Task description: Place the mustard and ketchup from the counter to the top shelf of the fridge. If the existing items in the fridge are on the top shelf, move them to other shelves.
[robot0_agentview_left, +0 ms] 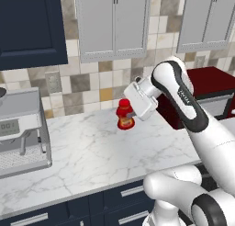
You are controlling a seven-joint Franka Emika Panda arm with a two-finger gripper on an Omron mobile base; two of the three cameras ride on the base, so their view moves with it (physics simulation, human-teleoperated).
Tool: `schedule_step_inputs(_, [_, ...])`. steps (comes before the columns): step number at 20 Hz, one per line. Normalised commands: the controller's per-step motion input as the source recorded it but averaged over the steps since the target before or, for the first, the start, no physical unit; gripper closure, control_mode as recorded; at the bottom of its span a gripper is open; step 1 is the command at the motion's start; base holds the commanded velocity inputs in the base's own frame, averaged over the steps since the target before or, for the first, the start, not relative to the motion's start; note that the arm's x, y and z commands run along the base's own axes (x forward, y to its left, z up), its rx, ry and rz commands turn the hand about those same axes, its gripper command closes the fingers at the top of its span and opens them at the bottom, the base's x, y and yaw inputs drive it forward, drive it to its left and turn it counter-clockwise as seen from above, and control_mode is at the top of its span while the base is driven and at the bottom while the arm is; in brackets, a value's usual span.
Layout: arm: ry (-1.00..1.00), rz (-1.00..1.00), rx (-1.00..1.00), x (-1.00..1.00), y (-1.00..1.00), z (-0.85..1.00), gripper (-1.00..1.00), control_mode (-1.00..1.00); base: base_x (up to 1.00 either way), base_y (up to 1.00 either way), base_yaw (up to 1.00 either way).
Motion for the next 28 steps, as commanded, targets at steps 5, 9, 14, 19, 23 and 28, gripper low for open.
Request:
schedule_step_inputs(5, [0.05,-0.03,0.06,-0.52,-0.62,0.82,1.00,-1.00,0.00,0.00,0.00])
schedule_step_inputs(9, [0.12,-0.09,0.23,-0.28,-0.28,0.28,1.00,-1.00,0.00,0.00,0.00])
schedule_step_inputs(14, [0.07,-0.03,0.14,-0.02,-0.11,0.11,1.00,-1.00,0.00,0.00,0.00])
schedule_step_inputs(19, [0.00,0.00,0.04,-0.03,0.00,0.00,1.00,-1.00,0.00,0.00,0.00])
schedule_step_inputs(23, [0.00,0.00,0.00,-0.31,0.00,0.00,1.00,-1.00,0.00,0.00,0.00])
schedule_step_inputs(28, [-0.03,0.05,0.00,-0.71,-0.09,0.00,1.00,-1.00,0.00,0.00,0.00])
